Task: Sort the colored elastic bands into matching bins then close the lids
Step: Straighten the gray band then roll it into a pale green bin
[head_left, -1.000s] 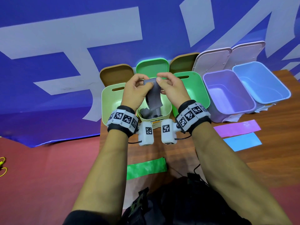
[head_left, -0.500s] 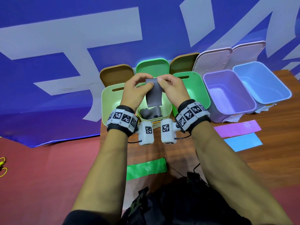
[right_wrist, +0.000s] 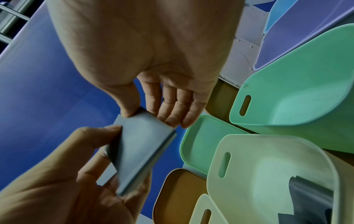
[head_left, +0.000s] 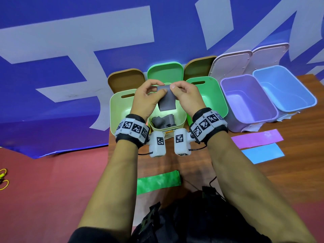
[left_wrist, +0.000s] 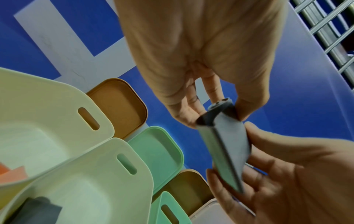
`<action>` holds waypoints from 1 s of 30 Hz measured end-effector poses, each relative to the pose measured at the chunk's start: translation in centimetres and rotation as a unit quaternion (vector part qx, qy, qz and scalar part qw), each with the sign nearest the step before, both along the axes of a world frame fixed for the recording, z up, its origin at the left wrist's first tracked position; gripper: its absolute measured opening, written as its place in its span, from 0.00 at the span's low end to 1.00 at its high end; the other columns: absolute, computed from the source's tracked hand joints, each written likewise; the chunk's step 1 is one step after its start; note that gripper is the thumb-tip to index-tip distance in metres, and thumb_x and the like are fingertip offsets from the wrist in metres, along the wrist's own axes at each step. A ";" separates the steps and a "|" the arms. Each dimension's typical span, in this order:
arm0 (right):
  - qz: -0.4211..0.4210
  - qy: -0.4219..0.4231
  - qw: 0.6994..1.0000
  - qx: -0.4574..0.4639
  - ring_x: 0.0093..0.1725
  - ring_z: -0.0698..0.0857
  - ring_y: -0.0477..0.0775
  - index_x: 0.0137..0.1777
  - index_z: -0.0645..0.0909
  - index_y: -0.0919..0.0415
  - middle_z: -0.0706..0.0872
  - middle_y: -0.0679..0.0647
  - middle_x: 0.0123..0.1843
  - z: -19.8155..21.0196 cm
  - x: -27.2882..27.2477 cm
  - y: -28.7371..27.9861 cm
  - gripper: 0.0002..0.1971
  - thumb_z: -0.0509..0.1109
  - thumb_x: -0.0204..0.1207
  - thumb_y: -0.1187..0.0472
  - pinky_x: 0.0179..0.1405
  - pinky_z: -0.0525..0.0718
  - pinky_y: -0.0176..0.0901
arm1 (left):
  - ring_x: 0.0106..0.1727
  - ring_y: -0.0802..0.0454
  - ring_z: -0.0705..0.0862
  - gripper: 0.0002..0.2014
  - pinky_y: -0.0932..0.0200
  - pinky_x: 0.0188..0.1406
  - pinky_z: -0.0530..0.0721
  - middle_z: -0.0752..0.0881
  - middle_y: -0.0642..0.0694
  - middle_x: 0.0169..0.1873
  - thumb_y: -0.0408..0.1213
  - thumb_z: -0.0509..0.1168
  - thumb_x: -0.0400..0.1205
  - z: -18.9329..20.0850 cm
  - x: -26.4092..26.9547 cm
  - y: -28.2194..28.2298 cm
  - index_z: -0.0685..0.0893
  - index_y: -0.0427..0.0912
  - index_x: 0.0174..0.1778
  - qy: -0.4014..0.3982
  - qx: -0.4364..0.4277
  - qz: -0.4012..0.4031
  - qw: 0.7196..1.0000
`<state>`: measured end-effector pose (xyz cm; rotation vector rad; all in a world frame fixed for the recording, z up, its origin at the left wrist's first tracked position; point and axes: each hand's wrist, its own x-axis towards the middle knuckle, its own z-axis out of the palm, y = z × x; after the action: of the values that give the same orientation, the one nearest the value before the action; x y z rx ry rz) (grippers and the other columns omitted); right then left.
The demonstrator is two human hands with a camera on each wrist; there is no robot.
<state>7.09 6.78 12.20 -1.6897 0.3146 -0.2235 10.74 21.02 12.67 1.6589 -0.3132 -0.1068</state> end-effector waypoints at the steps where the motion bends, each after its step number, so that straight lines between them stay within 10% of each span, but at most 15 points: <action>1: -0.002 -0.002 1.000 0.006 0.50 0.87 0.52 0.54 0.85 0.61 0.89 0.57 0.50 -0.1 -0.1 0.0 0.07 0.68 0.84 0.60 0.59 0.85 0.48 | 0.45 0.56 0.81 0.05 0.62 0.44 0.82 0.85 0.48 0.42 0.29 0.70 0.79 0.0 0.0 0.0 0.85 0.41 0.50 0.006 0.001 0.004 1.000; 9: 0.002 -0.016 0.999 0.034 0.46 0.84 0.46 0.59 0.83 0.63 0.85 0.57 0.50 -0.2 -0.3 0.0 0.08 0.68 0.82 0.68 0.49 0.85 0.34 | 0.38 0.55 0.84 0.12 0.54 0.43 0.84 0.88 0.45 0.36 0.36 0.73 0.79 -0.6 0.1 -0.2 0.85 0.32 0.54 0.071 -0.029 0.015 0.997; 16: -0.013 0.005 1.000 -0.005 0.51 0.87 0.56 0.51 0.84 0.58 0.88 0.54 0.47 -1.0 0.4 0.2 0.06 0.68 0.84 0.57 0.61 0.86 0.55 | 0.41 0.63 0.86 0.12 0.65 0.42 0.84 0.88 0.46 0.44 0.26 0.72 0.78 -0.6 0.1 0.0 0.85 0.34 0.57 0.045 -0.001 0.000 0.999; 30: -0.006 -0.003 0.999 -0.048 0.52 0.87 0.56 0.55 0.85 0.60 0.88 0.54 0.49 -0.9 1.0 0.2 0.09 0.66 0.85 0.56 0.60 0.86 0.56 | 0.40 0.49 0.84 0.07 0.57 0.46 0.84 0.89 0.48 0.33 0.35 0.74 0.79 -1.1 0.4 0.1 0.86 0.43 0.52 0.097 -0.020 -0.013 0.995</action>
<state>8.05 6.97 11.32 -1.7816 0.3131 -0.2568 11.15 21.10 11.59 1.5914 -0.1884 -0.2780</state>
